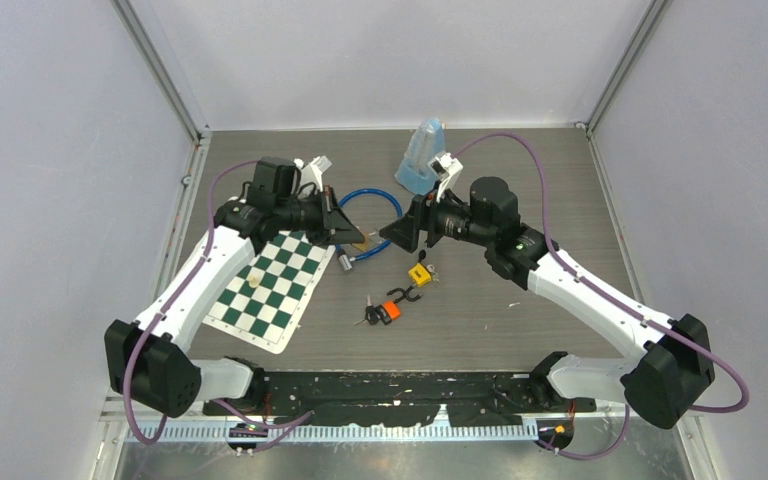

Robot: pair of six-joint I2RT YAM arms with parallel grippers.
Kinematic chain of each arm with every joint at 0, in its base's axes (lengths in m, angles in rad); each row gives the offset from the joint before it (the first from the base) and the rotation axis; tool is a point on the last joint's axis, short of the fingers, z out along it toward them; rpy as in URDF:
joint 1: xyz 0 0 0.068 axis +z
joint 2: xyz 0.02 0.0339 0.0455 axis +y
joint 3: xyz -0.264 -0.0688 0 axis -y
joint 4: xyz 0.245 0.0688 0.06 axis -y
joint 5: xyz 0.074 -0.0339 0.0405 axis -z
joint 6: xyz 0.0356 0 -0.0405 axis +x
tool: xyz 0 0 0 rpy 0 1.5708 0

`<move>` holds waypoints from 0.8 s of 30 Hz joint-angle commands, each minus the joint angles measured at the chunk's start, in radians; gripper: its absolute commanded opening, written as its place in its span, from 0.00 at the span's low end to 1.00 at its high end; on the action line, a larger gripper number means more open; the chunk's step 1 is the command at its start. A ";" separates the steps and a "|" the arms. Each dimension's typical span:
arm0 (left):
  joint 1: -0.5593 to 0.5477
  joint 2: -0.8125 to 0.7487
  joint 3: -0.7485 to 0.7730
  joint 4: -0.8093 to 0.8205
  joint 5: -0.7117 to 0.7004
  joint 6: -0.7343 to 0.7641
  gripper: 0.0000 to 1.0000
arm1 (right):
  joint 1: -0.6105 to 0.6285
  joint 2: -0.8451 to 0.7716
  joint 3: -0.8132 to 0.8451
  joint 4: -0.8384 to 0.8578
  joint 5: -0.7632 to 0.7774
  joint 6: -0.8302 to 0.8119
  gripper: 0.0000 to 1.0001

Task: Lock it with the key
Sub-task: Pick up the lock from the center of the board.

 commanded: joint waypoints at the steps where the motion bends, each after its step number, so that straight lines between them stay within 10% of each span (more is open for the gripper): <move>1: 0.006 -0.075 0.092 0.008 0.058 0.028 0.00 | -0.002 0.010 -0.020 0.186 -0.046 0.309 0.73; 15: 0.006 -0.260 0.044 0.364 0.070 0.215 0.00 | -0.023 -0.115 -0.046 0.351 0.151 0.859 0.69; 24: 0.006 -0.323 0.049 0.530 0.155 0.518 0.00 | -0.031 -0.072 0.187 0.125 0.105 0.851 0.65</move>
